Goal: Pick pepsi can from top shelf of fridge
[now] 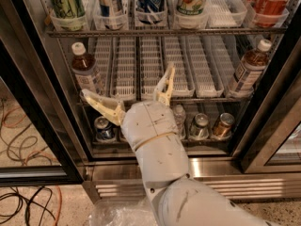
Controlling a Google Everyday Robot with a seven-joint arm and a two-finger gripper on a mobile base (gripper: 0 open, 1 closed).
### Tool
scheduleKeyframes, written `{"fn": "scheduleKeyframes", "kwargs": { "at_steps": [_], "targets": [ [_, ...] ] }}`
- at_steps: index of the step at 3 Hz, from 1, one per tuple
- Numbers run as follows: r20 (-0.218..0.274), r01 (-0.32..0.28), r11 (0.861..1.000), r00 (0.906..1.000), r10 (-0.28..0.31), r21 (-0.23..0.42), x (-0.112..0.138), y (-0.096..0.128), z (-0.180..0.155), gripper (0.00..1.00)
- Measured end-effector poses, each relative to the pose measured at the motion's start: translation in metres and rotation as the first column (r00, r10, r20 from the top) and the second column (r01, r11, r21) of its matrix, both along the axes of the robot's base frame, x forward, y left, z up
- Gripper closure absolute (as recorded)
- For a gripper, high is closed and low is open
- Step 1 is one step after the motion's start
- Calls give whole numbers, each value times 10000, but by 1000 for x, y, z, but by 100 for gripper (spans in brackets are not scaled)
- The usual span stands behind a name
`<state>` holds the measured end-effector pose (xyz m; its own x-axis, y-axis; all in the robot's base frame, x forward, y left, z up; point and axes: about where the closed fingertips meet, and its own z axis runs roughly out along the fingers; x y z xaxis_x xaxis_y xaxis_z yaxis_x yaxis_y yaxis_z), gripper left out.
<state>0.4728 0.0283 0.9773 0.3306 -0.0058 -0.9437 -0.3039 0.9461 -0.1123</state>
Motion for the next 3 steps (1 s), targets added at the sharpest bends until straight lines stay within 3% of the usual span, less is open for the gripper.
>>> {"fn": "scheduleKeyframes", "kwargs": {
  "at_steps": [2,3],
  "targets": [
    [579,819,9958,9948,-843,420,13,-19,10,0],
    [1061,1103,9924,9876,-1156,552,27,-26,24,0]
  ]
}}
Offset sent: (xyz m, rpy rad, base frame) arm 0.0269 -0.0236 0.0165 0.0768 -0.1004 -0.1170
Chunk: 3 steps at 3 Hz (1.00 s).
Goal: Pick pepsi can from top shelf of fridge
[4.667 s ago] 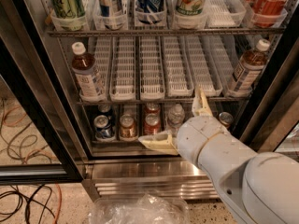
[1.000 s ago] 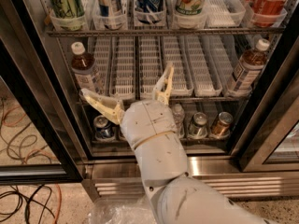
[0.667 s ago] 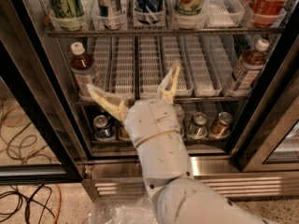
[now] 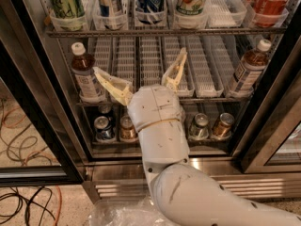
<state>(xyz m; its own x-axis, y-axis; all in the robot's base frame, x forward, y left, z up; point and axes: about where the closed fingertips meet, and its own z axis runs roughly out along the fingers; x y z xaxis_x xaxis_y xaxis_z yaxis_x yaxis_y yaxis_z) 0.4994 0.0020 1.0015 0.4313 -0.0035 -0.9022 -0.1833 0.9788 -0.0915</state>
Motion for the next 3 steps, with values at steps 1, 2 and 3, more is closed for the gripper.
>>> {"fn": "scheduleKeyframes", "kwargs": {
  "at_steps": [1,2,3],
  "targets": [
    [-140,-25,10000,9999,26,76,-1,4,-4,0],
    [71,54,10000,10000,-54,22,11,2,-3,0],
    [651,203,9998,9977,-197,-91,27,-4,6,0]
  ]
}}
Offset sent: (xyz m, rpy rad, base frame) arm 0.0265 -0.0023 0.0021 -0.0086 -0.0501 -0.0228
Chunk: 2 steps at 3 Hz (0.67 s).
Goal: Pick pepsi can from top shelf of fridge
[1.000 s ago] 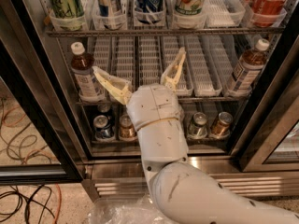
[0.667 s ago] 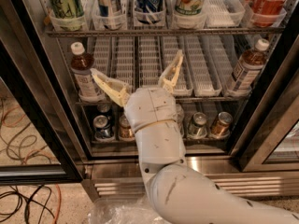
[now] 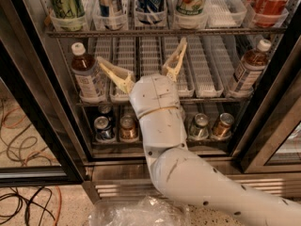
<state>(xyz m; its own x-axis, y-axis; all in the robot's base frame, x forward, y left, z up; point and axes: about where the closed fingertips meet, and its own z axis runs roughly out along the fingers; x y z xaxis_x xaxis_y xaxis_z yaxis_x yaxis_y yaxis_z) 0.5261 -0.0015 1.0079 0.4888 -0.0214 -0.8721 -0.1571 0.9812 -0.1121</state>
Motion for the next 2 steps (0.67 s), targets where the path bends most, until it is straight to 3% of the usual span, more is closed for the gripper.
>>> {"fn": "scheduleKeyframes", "kwargs": {
  "at_steps": [1,2],
  "targets": [
    [731,184,9998,9972,-179,-65,14,-7,4,0],
    [1068,315,9994,9938,-295,-171,10,-8,11,0]
  ]
}}
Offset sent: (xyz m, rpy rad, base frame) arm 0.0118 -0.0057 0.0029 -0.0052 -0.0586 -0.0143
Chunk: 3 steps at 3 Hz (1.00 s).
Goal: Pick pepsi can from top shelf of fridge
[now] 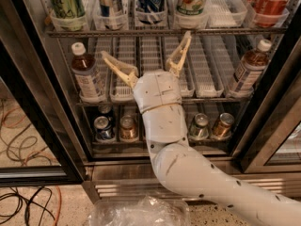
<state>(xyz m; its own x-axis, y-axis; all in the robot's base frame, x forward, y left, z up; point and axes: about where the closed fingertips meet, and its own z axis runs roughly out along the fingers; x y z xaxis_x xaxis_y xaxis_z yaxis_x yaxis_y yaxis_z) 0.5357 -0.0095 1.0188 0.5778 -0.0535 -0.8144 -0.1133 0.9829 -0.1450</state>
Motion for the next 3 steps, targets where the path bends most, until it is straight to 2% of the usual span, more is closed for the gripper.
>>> {"fn": "scheduleKeyframes", "kwargs": {
  "at_steps": [1,2,3],
  "targets": [
    [0,0,10000,10000,0,0,0,0,0,0],
    [0,0,10000,10000,0,0,0,0,0,5],
    [1,0,10000,10000,0,0,0,0,0,21]
  ]
}}
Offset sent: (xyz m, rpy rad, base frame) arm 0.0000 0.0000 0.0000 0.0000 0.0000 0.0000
